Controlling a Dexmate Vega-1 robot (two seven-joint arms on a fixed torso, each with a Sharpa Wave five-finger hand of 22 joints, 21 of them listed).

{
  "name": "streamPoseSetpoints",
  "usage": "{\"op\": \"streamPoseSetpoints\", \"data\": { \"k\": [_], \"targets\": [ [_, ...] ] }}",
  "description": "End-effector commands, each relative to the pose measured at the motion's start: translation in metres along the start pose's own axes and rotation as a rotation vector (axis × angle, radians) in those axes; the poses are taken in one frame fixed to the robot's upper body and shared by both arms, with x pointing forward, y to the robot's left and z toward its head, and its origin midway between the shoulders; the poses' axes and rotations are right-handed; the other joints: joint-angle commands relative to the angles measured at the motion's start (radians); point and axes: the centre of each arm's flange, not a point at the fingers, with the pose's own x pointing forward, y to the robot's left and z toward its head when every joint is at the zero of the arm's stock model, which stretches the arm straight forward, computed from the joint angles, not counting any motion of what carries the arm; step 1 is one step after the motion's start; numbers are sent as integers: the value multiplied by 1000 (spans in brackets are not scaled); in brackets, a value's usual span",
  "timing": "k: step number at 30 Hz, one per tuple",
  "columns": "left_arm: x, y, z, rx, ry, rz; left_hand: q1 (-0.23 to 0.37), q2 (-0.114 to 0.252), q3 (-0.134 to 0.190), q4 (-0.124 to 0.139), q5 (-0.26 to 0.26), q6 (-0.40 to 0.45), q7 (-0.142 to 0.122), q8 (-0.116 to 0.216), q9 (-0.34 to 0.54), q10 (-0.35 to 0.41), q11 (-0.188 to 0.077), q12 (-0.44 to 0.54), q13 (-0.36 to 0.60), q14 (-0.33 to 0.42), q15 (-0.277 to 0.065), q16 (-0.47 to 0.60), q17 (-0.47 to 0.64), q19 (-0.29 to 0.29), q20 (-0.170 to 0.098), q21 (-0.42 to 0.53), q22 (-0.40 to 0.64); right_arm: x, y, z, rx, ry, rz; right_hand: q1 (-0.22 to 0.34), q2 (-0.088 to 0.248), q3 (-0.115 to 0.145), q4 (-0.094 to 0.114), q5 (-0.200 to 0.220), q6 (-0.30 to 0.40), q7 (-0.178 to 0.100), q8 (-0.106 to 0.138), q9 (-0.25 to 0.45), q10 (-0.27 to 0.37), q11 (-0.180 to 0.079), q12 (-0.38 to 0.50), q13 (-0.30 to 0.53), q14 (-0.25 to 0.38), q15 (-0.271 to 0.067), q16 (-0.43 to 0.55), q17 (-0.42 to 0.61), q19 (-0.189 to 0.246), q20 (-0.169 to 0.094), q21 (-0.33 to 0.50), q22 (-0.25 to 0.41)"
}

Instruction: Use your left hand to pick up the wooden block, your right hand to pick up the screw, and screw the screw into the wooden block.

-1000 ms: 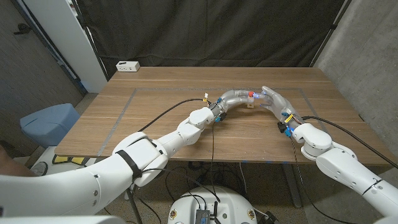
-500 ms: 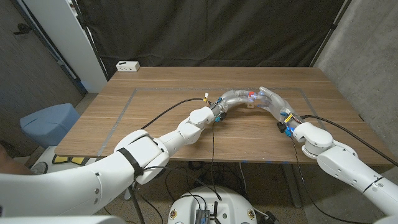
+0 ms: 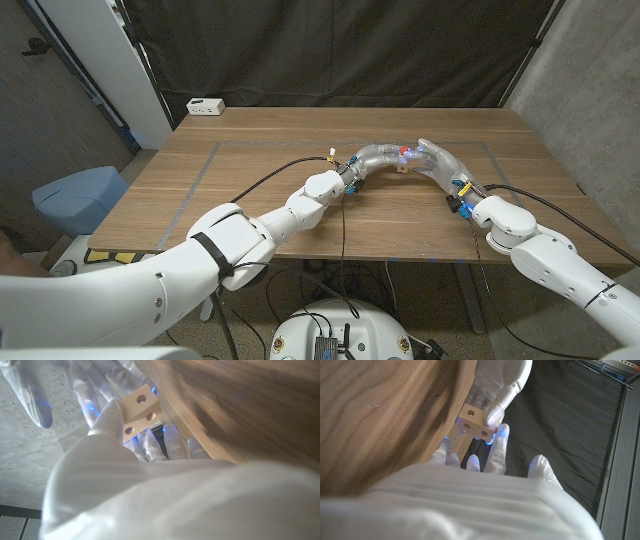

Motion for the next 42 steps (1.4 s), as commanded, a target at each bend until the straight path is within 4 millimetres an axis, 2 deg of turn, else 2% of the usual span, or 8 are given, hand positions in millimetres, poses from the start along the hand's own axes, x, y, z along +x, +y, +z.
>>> {"op": "streamPoseSetpoints", "data": {
  "k": [1,3,7,15,21,29,42],
  "targets": [
    [2,4,-1,-1,16,8,-63,75,56,49,7,84,57,7,5,20,-6,52,103,9,-78,-1,3,6,-3,5,2,-2,-9,2,-6,-7,-50,10,7,7,-2,4,3,6,-6,0,8,12,3,3,10,3,3,2,0,-11,6,3],
    [2,4,-1,-2,18,10,-62,75,56,48,7,84,56,7,5,20,-6,53,103,9,-78,-1,3,6,-3,5,2,-2,-10,2,-4,-9,-69,11,7,7,-2,4,-2,3,-9,0,10,13,2,3,13,4,4,2,-1,-5,5,3],
    [2,5,-1,-2,19,11,-61,75,56,47,7,82,57,6,5,20,-6,52,102,9,-78,-1,3,6,-2,5,2,-2,-12,3,-3,-9,-88,12,6,8,-3,4,-10,0,-15,0,19,36,3,4,22,8,6,2,5,8,6,3],
    [2,6,0,2,21,12,-61,75,56,47,7,83,55,6,5,20,-6,52,102,8,-76,0,4,6,-2,5,2,0,-14,4,-13,-14,-105,12,5,7,-3,3,-24,-2,-22,0,17,40,0,4,30,11,7,2,9,12,6,3],
    [3,7,0,5,21,14,-61,76,56,47,7,84,55,7,6,20,-6,52,103,7,-77,0,5,6,-2,5,2,3,-13,4,-17,-15,-103,12,2,7,-4,3,-54,1,-36,1,10,48,-4,4,31,11,6,2,18,11,8,3],
    [3,7,2,19,12,10,-58,73,55,44,7,85,55,7,6,19,-6,53,103,8,-80,1,6,6,-2,5,2,6,-12,4,-12,-12,-99,12,0,5,-3,3,-105,-10,-53,1,-11,51,-13,5,29,13,2,2,38,11,12,4],
    [0,3,4,25,-16,7,-55,73,54,43,6,83,54,6,6,19,-7,53,103,8,-80,3,7,8,-3,5,2,7,-10,4,-18,-14,-73,7,-5,1,-1,3,-167,-11,-65,3,-37,64,-17,5,18,27,-4,3,34,16,5,3]
  ]
}}
